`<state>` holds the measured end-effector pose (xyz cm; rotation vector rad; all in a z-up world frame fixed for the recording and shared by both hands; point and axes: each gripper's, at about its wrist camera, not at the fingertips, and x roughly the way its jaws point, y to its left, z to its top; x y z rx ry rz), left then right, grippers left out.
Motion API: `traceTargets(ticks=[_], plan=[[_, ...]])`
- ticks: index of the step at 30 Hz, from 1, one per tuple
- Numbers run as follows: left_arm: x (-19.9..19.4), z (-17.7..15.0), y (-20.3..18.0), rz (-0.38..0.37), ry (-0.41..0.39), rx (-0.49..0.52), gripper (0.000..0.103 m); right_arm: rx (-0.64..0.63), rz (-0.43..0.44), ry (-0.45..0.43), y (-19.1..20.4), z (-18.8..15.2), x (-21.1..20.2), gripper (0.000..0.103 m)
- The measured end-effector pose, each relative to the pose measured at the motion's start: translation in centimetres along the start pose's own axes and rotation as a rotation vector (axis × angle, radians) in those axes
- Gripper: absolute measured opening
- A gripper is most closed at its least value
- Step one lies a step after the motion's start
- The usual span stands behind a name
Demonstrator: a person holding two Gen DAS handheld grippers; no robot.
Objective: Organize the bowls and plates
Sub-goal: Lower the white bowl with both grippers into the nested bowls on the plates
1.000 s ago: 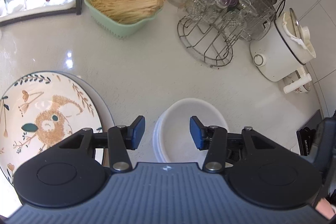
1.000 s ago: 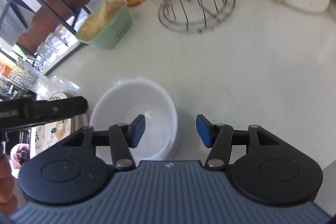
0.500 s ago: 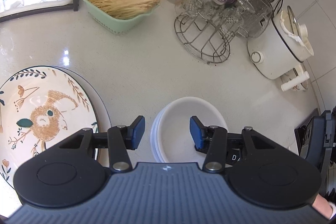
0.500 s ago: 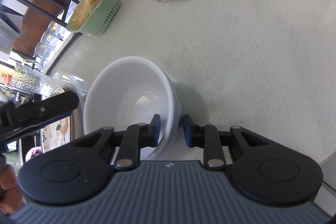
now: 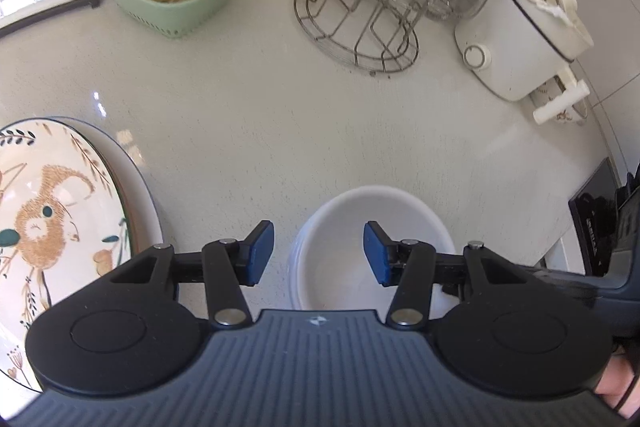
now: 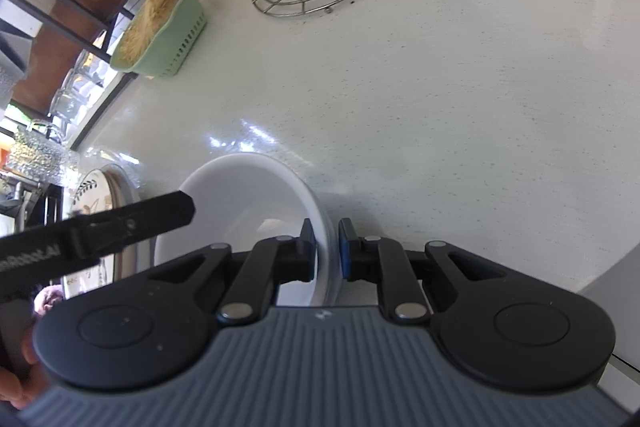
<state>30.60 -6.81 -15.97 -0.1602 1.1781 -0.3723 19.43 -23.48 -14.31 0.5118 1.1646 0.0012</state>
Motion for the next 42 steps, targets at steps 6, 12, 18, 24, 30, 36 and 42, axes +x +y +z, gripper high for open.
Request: traceTargets(ticks=[6, 12, 18, 24, 30, 36, 42], plan=[[1.3, -1.0, -0.1, 0.043, 0.032, 0.026, 0.044, -0.004, -0.017, -0.004, -0.3, -0.1, -0.2, 0.015], [1.7, -2.0, 0.9, 0.025, 0.037, -0.014, 0.017, -0.007, -0.005, 0.002, -0.2, -0.5, -0.3, 0.015], [0.8, -2.4, 1.2, 0.034, 0.021, -0.006, 0.014, -0.031, -0.009, -0.015, 0.6, -1.2, -0.8, 0.015], [-0.7, -2.5, 1.1, 0.021, 0.009, -0.005, 0.014, 0.006, -0.010, -0.028, 0.9, -1.9, -1.5, 0.015], [-3.1, -2.2, 1.4, -0.015, 0.010, -0.009, 0.014, 0.039, -0.020, -0.061, 1.8, -2.7, -3.3, 0.015], [-5.7, -2.5, 2.4, -0.016, -0.005, 0.003, 0.014, 0.039, -0.030, -0.097, 3.8, -3.3, -5.2, 0.015], [-8.1, -2.7, 4.2, -0.008, -0.029, -0.016, 0.014, 0.023, -0.022, -0.104, 6.5, -4.0, -5.7, 0.016]])
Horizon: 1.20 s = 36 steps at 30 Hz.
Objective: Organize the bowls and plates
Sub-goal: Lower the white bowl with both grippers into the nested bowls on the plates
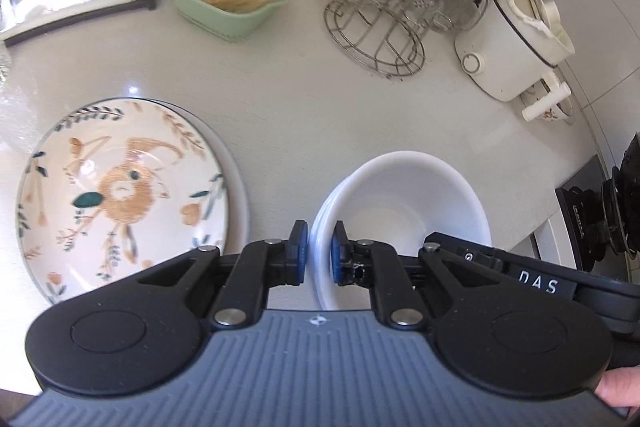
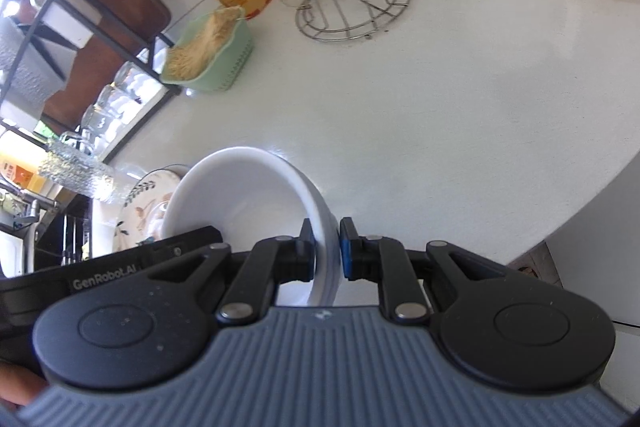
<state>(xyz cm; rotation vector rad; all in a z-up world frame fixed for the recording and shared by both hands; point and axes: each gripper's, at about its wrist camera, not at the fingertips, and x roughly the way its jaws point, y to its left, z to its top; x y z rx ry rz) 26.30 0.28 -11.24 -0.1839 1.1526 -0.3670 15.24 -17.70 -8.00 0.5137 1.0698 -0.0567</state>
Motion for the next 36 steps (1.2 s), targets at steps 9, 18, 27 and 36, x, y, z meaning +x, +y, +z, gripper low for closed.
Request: traceTargets(ticks=[9, 18, 27, 36], plan=[[-2.8, 0.5, 3.4, -0.006, -0.036, -0.007, 0.014, -0.026, 0.020, -0.010, 3.9, -0.7, 0.0, 0.016], [-5.0, 0.8, 7.7, 0.009, -0.082, -0.060, 0.015, -0.061, 0.058, -0.006, 7.7, -1.2, 1.0, 0.016], [-5.5, 0.6, 12.2, 0.064, -0.123, -0.163, 0.015, -0.150, 0.084, 0.056, 11.9, -1.2, 4.1, 0.016], [-4.6, 0.2, 15.6, 0.111, -0.131, -0.269, 0.015, -0.225, 0.100, 0.128, 14.6, -0.7, 7.7, 0.016]])
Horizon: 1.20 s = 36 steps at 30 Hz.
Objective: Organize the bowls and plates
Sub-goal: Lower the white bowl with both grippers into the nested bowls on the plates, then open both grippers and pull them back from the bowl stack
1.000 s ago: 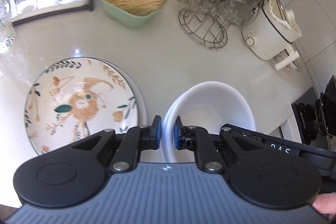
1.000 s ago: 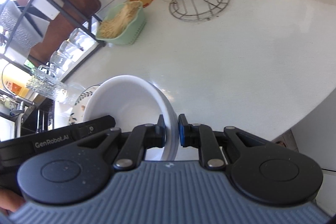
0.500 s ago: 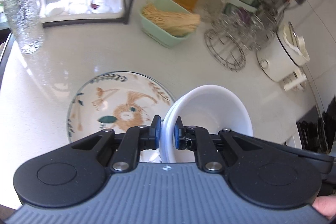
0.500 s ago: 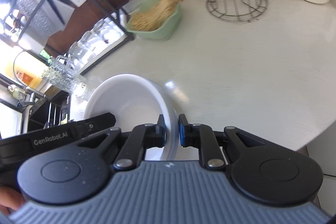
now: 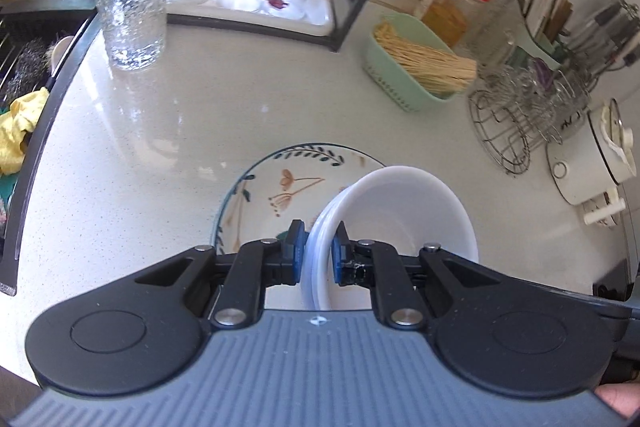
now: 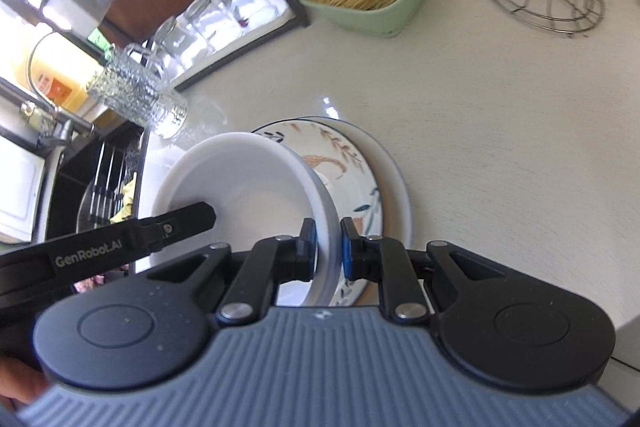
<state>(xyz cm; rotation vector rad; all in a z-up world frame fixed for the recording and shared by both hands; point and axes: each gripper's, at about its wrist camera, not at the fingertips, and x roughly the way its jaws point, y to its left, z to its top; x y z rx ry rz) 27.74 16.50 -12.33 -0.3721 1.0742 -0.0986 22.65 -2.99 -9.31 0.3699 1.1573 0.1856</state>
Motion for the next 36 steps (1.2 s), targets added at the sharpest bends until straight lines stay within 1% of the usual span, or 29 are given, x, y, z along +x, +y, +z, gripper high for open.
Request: traceTargets(ticks=[5, 13, 14, 15, 16, 17, 18, 20, 21, 23, 25, 28, 36], plan=[[0.9, -0.1, 1.4, 0.007, 0.009, -0.048, 0.015, -0.044, -0.009, 0.025, 0.9, 0.2, 1.8, 0.016], [1.9, -0.1, 1.5, 0.013, 0.024, -0.011, 0.016, -0.071, -0.033, 0.034, 1.0, -0.2, 2.8, 0.017], [2.0, 0.0, 1.4, 0.012, 0.030, -0.002, 0.019, -0.070, -0.031, 0.034, 0.9, -0.2, 2.8, 0.017], [2.1, 0.1, 1.3, 0.012, 0.035, 0.006, 0.027, -0.071, -0.031, 0.033, 0.9, -0.2, 2.8, 0.017], [2.0, 0.2, 1.2, 0.018, 0.033, 0.009, 0.031, -0.072, -0.034, 0.030, 0.9, -0.2, 2.8, 0.017], [1.8, 0.3, 1.2, 0.022, 0.025, 0.015, 0.038, -0.073, -0.039, 0.025, 1.0, -0.2, 2.7, 0.018], [1.6, 0.3, 1.1, 0.022, 0.018, 0.027, 0.041, -0.074, -0.041, 0.021, 1.0, -0.2, 2.6, 0.018], [1.0, 0.5, 1.0, 0.025, 0.006, 0.045, 0.042, -0.075, -0.042, 0.014, 1.1, -0.1, 2.4, 0.019], [0.8, 0.6, 0.9, 0.026, 0.001, 0.053, 0.042, -0.077, -0.047, 0.007, 1.1, -0.1, 2.2, 0.025], [-0.1, 0.9, 0.8, 0.029, -0.016, 0.076, 0.042, -0.074, -0.054, -0.017, 1.1, 0.0, 1.7, 0.031], [-1.0, 1.0, 0.5, 0.032, -0.035, 0.104, 0.042, -0.074, -0.051, -0.044, 1.2, 0.0, 0.9, 0.031], [-2.5, 1.2, 0.2, 0.027, -0.061, 0.115, 0.042, -0.081, -0.051, -0.087, 1.1, 0.1, -0.4, 0.031], [-7.8, 0.0, -1.7, 0.014, -0.194, 0.147, 0.042, -0.145, -0.038, -0.206, 1.5, -0.6, -5.5, 0.031]])
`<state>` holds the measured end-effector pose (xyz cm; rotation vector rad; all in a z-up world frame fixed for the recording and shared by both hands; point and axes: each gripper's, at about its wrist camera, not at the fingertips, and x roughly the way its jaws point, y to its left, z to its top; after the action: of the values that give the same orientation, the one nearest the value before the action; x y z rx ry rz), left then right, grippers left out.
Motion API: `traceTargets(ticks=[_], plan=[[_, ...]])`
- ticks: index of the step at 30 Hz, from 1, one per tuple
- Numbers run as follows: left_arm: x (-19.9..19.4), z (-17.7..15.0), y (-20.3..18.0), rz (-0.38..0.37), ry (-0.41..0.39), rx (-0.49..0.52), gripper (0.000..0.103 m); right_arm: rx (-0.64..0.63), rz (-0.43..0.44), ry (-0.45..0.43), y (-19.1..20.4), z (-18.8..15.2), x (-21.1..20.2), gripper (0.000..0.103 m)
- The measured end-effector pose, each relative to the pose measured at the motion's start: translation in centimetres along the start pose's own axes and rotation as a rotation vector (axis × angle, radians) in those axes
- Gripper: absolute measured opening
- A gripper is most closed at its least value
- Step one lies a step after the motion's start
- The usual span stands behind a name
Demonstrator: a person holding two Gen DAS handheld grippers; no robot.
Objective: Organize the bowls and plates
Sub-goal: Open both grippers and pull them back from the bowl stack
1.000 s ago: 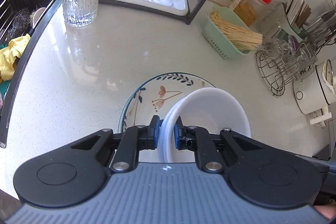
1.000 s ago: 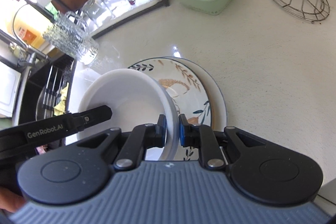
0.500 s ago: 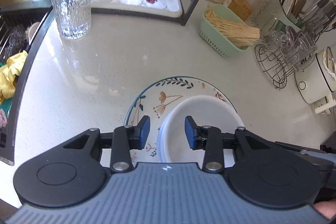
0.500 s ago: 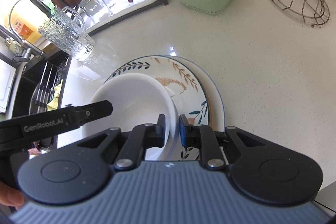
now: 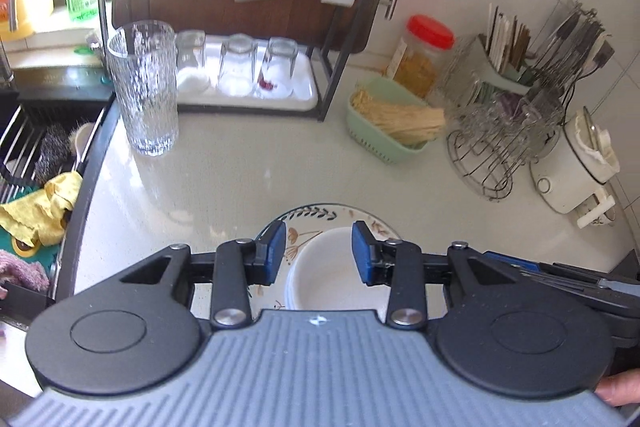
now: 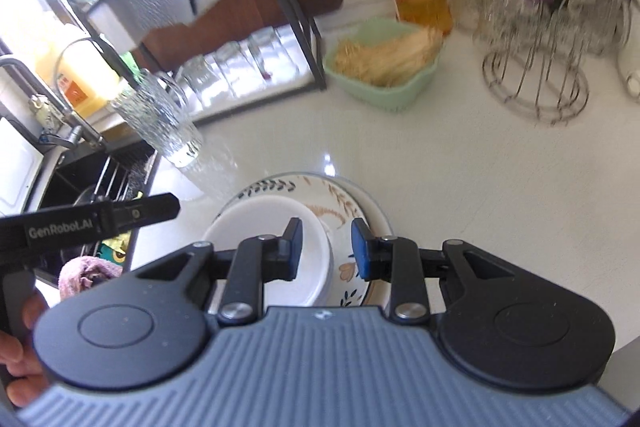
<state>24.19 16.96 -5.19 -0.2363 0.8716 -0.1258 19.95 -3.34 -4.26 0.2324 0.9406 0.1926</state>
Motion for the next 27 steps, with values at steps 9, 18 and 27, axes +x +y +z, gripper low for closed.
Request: traceTargets(ticks=[9, 18, 27], plan=[[-6.2, -2.3, -1.9, 0.012, -0.095, 0.011, 0.042, -0.048, 0.034, -0.145, 0.3, -1.2, -6.4, 0.031], [-11.9, -6.9, -3.6, 0.051, -0.170, -0.001, 0.042, -0.123, 0.063, -0.222, 0.3, -4.1, -11.3, 0.031], [-16.9, -12.8, -6.2, 0.102, -0.194, -0.021, 0.042, -0.167, 0.109, -0.236, 0.0, -7.9, -14.7, 0.031]])
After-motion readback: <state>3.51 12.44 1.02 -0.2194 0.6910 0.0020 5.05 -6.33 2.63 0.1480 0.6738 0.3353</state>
